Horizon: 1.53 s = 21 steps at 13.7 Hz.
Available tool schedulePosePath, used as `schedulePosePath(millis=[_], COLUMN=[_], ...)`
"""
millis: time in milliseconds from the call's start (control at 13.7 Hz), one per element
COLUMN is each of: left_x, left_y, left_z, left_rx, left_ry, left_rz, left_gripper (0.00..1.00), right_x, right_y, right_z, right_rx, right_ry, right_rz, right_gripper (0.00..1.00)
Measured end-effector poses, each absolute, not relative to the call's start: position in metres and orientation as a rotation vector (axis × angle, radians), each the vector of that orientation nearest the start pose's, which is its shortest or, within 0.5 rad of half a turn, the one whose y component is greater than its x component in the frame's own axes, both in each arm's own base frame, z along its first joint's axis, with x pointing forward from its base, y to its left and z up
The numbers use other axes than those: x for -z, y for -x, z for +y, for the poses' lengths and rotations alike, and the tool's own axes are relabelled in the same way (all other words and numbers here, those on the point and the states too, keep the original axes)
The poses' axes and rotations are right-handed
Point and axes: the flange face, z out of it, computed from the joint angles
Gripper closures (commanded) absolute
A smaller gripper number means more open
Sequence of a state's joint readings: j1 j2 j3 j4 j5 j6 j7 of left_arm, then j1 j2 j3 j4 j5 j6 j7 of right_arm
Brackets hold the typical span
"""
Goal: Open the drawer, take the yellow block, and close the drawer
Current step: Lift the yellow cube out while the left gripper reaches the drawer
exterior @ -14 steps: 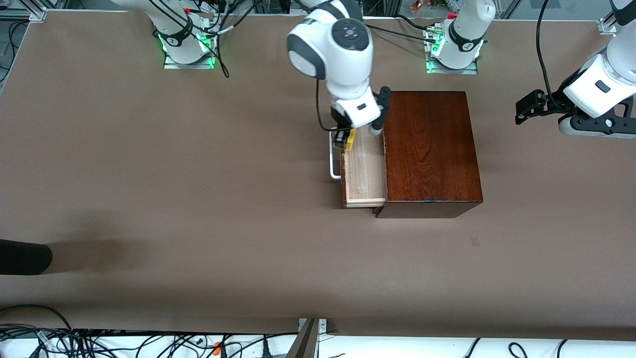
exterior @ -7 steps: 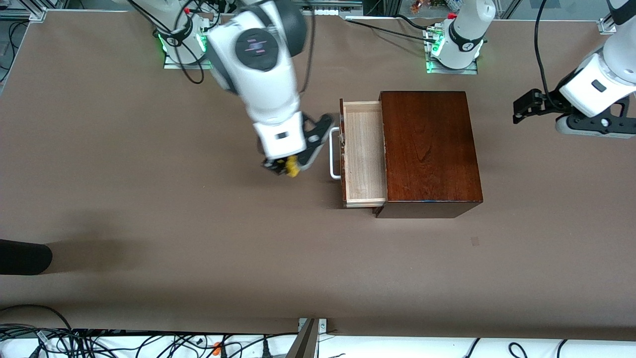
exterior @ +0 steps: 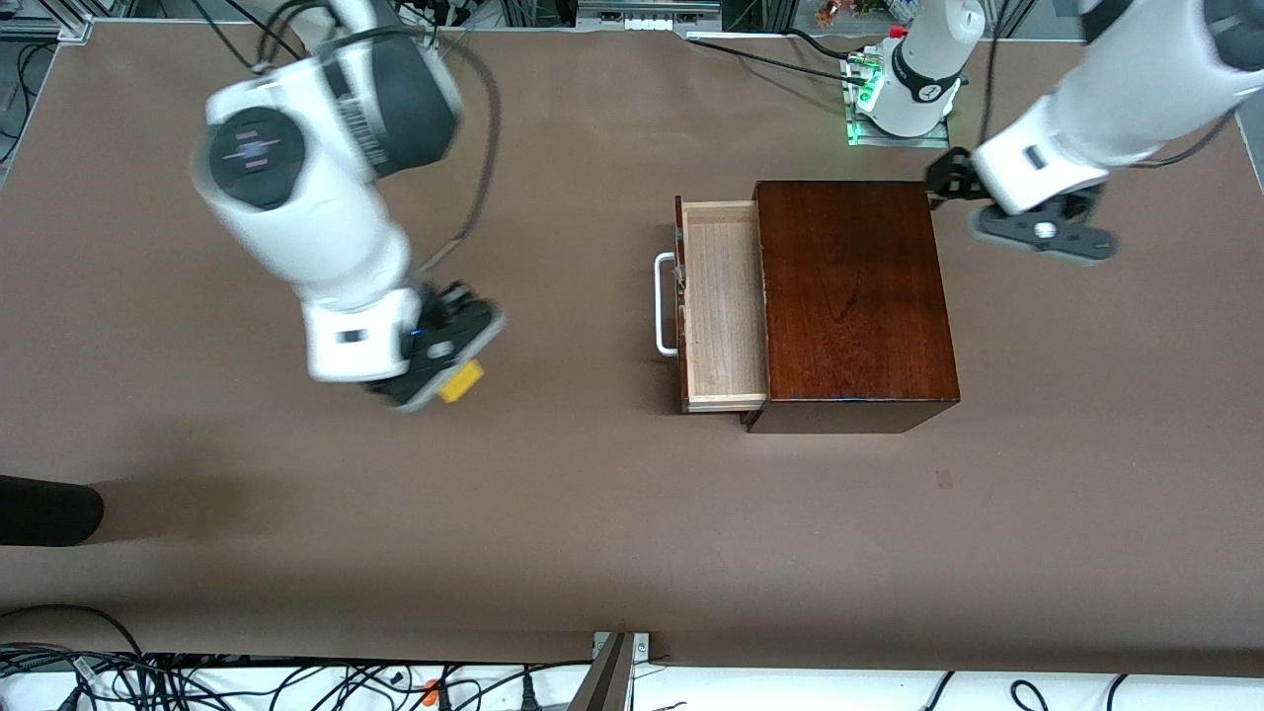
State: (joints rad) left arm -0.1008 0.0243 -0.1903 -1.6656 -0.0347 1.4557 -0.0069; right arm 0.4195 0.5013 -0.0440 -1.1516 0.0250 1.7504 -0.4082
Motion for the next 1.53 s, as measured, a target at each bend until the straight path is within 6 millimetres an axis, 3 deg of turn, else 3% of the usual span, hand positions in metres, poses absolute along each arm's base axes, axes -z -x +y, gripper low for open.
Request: schedulePosePath(millis=[146, 291, 437, 728, 874, 1093, 1530], left_x=[-0.54, -0.525, -0.504, -0.444, -0.421, -0.391, -0.326], left_y=[-0.516, -0.515, -0.52, -0.539, -0.539, -0.535, -0.511], left_z=[-0.191, -0.221, -0.249, -0.327, -0.369, -0.411, -0.47], left_rx=[-0.424, -0.426, -0.422, -0.16, 0.018, 0.19, 0.267], left_ry=[3.062, 3.019, 2.99, 2.837, 2.688, 2.436, 2.189], left_rz=[0.622, 0.889, 1.203, 1.797, 2.042, 2.293, 2.452], left_gripper=[0.0, 0.0, 0.0, 0.0, 0.0, 0.0, 0.0], right_x=[-0.505, -0.473, -0.424, -0.334, -0.306, -0.28, -0.212], right_y=[-0.665, -0.664, -0.657, -0.637, -0.626, -0.612, -0.576], right_z=[0.216, 0.171, 0.131, 0.077, 0.067, 0.064, 0.054], right_rx=[0.067, -0.034, -0.116, -0.145, -0.12, -0.159, -0.173], right_ry=[2.949, 2.991, 3.024, 3.071, 3.089, 3.129, 3.14], right_rz=[-1.086, -0.986, -0.896, -0.778, -0.731, -0.543, -0.252], right_gripper=[1.0, 1.0, 1.0, 1.0, 1.0, 1.0, 0.97])
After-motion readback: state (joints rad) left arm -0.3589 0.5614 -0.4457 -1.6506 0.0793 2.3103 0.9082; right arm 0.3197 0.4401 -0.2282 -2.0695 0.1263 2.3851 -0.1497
